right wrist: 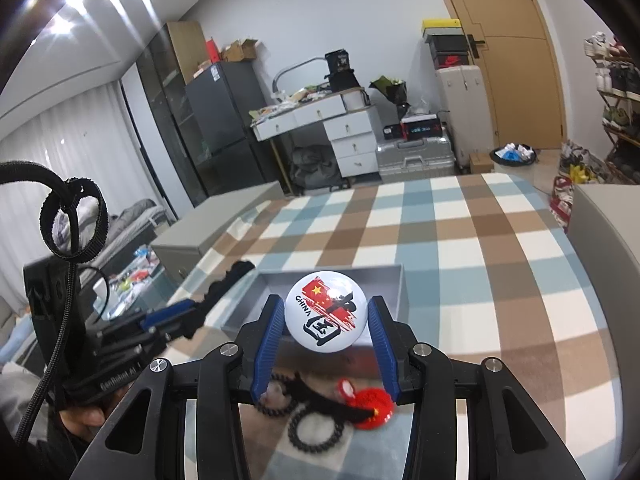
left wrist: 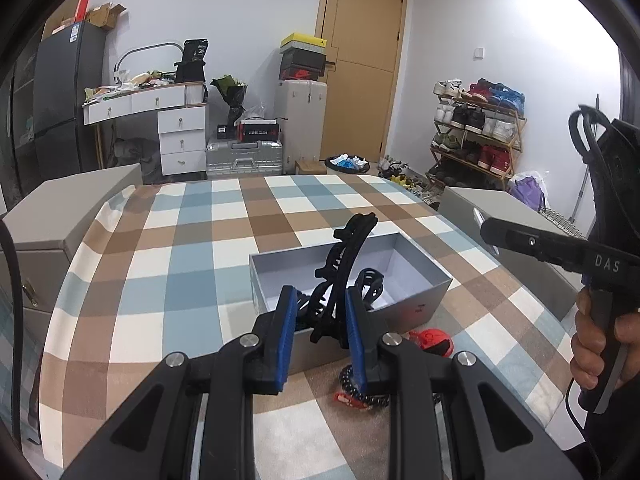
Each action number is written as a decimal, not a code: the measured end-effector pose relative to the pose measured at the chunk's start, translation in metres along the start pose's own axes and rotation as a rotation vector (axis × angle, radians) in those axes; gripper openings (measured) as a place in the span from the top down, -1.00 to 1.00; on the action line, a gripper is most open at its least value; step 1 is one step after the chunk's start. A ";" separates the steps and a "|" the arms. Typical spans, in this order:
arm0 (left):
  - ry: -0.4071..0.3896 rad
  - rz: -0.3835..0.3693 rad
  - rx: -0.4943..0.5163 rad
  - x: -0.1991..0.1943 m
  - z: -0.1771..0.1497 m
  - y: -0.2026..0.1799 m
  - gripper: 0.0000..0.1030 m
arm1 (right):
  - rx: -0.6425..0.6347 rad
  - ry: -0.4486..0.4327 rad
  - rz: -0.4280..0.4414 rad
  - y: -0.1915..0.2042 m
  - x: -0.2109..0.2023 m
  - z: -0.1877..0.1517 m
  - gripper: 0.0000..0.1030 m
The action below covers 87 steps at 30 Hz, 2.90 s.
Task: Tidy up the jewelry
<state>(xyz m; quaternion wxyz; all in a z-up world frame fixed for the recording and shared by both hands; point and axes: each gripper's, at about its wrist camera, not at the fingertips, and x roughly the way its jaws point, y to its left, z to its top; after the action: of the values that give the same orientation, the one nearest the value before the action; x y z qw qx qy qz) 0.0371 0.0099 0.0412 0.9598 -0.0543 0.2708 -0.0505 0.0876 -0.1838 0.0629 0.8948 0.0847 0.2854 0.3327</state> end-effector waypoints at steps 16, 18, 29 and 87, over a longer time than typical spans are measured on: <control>0.060 0.027 -0.028 0.027 -0.009 0.008 0.64 | 0.067 0.054 0.024 -0.017 0.031 -0.008 0.18; 0.067 0.031 -0.026 0.028 -0.010 0.007 0.64 | 0.072 0.067 0.023 -0.019 0.036 -0.010 0.18; 0.055 0.034 -0.006 0.028 -0.010 0.000 0.64 | 0.107 0.100 0.017 -0.025 0.051 -0.019 0.18; 0.190 0.051 0.062 0.021 -0.030 -0.022 -0.98 | -0.016 0.325 -0.119 -0.018 0.041 -0.042 -0.87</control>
<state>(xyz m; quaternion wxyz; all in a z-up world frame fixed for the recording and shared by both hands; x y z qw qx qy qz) 0.0374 -0.0164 0.0075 0.9320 -0.0127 0.3600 -0.0391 0.0993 -0.1726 0.0034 0.8557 0.0057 0.4280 0.2908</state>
